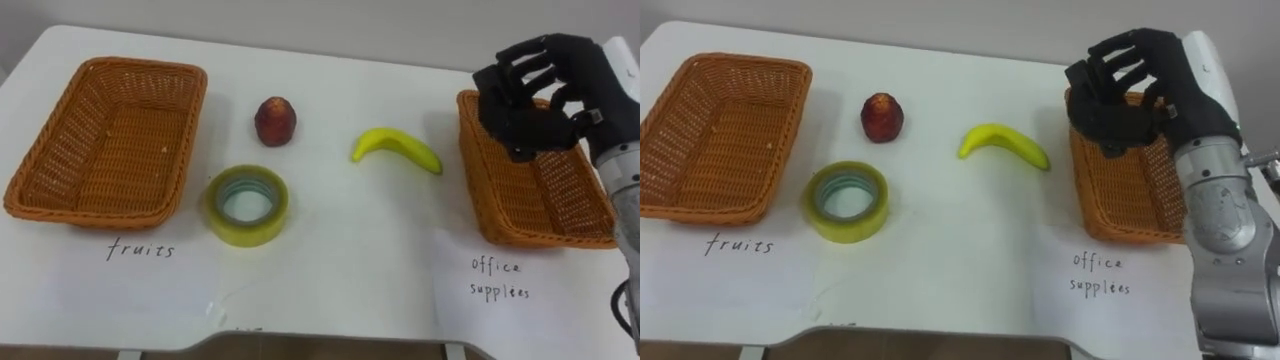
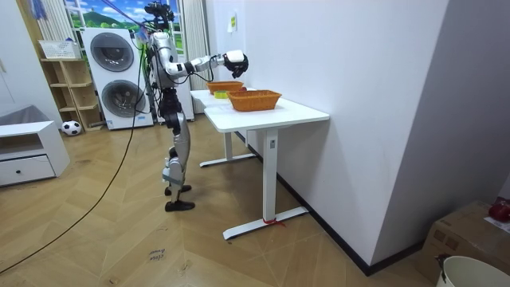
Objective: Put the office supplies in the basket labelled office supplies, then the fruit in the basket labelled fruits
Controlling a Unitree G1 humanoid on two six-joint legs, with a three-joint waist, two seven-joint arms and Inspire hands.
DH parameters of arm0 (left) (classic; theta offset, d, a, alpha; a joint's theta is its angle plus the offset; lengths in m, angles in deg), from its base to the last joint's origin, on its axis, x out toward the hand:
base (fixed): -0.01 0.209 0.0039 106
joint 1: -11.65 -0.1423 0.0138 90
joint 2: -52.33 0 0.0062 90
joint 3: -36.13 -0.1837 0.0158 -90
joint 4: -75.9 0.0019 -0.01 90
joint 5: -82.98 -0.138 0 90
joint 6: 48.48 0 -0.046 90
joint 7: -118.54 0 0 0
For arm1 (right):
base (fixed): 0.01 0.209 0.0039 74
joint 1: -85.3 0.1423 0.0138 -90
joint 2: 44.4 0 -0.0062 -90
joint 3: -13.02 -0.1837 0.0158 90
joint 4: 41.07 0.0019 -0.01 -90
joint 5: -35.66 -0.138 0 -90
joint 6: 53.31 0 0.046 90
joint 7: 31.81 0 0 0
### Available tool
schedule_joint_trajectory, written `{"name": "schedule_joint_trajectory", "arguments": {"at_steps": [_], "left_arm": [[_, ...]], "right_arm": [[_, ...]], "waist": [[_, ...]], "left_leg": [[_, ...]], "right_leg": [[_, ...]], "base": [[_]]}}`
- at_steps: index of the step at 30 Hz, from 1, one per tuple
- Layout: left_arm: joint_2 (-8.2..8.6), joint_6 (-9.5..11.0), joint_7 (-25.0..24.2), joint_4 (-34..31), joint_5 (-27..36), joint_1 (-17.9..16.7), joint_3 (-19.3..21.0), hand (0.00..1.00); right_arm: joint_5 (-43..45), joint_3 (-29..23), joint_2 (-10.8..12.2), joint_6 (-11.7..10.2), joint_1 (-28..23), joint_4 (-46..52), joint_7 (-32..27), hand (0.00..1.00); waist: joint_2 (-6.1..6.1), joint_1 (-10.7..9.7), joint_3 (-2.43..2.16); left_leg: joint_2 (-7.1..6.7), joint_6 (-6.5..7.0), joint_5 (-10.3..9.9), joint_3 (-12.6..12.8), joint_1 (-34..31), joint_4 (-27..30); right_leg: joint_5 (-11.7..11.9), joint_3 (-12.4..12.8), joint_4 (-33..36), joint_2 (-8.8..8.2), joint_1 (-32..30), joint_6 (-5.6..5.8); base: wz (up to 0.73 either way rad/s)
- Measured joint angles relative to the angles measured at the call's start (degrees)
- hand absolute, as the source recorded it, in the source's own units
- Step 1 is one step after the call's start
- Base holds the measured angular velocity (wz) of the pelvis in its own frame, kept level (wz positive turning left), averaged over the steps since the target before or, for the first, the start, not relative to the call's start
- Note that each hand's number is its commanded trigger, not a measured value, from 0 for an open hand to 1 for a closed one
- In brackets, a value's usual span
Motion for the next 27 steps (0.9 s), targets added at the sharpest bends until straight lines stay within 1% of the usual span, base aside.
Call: {"name": "schedule_joint_trajectory", "arguments": {"at_steps": [8,12,17,22,25,27], "left_arm": [[0.04,-0.21,1.17,-0.3,0.03,-0.23,-0.1,0.0],[0.09,-0.59,1.35,-2.69,-0.01,-0.82,-0.03,0.0],[0.19,-0.97,2.2,-4.66,0.22,-1.31,-0.05,0.0],[0.47,-0.95,3.16,-4.15,0.56,-1.33,-0.05,0.0],[0.46,-0.94,3.52,-3.34,0.58,-1.4,-0.03,0.0],[0.46,-0.95,3.56,-2.99,0.56,-1.39,-0.03,0.0]], "right_arm": [[-0.21,0.0,0.0,0.0,-0.07,-2.55,-0.89,1.0],[-2.03,0.02,0.0,-0.01,-0.94,-4.61,-1.37,1.0],[-2.68,0.01,0.0,0.1,-1.7,-5.31,-1.42,1.0],[-3.79,0.04,0.0,0.04,-3.37,-6.41,-1.57,1.0],[-4.06,0.04,0.01,0.04,-3.72,-7.2,-1.57,1.0],[-4.05,0.04,0.01,0.04,-4.39,-7.22,-1.57,1.0]], "waist": [[0.15,-0.21,0.01],[0.27,-0.15,-0.11],[0.57,-0.17,-0.14],[0.82,-0.06,0.03],[1.19,-0.17,0.23],[1.45,-0.21,0.09]], "left_leg": [[0.03,0.01,0.01,-0.01,-0.11,0.12],[0.03,0.01,0.0,-0.08,-0.12,0.09],[0.03,0.01,0.01,-0.08,-0.05,0.03],[0.03,0.01,0.01,-0.04,-0.02,0.01],[0.04,0.01,0.01,-0.05,-0.05,0.0],[0.06,0.01,0.0,-0.07,0.0,-0.06]], "right_leg": [[0.0,-0.04,0.07,0.02,0.0,0.0],[0.0,-0.14,0.08,0.02,0.02,0.0],[0.0,-0.09,0.04,0.04,-0.02,0.0],[0.0,0.0,0.01,0.01,-0.04,0.0],[0.0,0.03,0.01,0.0,-0.09,0.0],[0.0,-0.02,0.02,0.05,-0.02,0.0]], "base": [[0.0],[0.0],[0.0],[0.0],[0.0],[0.0]]}}
